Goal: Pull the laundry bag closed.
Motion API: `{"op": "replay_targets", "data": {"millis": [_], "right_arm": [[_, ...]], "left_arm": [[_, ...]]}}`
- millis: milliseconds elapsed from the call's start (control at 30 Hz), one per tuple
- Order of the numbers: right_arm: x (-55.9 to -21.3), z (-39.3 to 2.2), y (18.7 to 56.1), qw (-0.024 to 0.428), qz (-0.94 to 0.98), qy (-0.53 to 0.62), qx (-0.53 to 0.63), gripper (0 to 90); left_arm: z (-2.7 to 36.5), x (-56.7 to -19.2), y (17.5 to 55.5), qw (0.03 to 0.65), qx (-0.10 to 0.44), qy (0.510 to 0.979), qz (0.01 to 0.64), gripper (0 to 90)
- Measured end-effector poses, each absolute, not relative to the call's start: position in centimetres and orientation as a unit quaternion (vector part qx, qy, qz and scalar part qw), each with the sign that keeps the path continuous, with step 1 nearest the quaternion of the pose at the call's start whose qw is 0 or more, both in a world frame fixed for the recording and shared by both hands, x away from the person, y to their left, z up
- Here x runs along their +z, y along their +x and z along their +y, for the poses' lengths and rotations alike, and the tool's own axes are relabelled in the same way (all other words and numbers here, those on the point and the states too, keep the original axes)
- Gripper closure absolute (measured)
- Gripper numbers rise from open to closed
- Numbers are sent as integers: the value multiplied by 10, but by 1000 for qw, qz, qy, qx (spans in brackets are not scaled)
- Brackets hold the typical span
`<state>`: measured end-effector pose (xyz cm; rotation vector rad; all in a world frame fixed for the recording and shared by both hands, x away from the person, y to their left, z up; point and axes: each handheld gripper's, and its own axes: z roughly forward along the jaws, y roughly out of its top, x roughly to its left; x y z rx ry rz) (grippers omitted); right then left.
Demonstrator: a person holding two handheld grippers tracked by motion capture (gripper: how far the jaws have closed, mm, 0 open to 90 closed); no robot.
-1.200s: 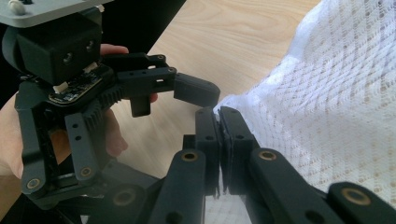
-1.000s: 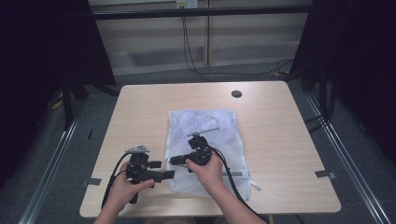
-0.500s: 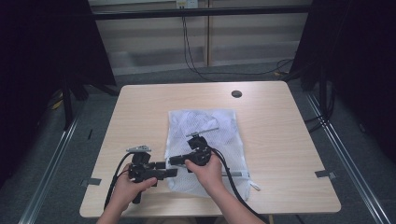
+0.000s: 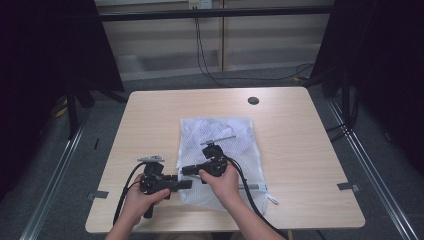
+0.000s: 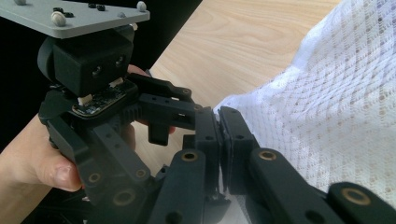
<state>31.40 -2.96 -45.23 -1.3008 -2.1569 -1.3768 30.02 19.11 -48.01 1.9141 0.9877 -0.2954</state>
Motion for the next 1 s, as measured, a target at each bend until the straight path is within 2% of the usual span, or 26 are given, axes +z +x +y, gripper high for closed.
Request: {"op": "replay_targets", "data": {"millis": [400,900,1000], "right_arm": [[-452,-30,314,135,-743,-448,-478,866],[-453,-31,312,140,-742,-447,-480,866],[-453,-31,311,142,-742,-445,-481,866]], "left_arm": [[186,-482,304,460,-160,775,402,618],[186,-481,304,464,-172,776,391,874],[186,-480,304,461,-171,777,392,884]]}}
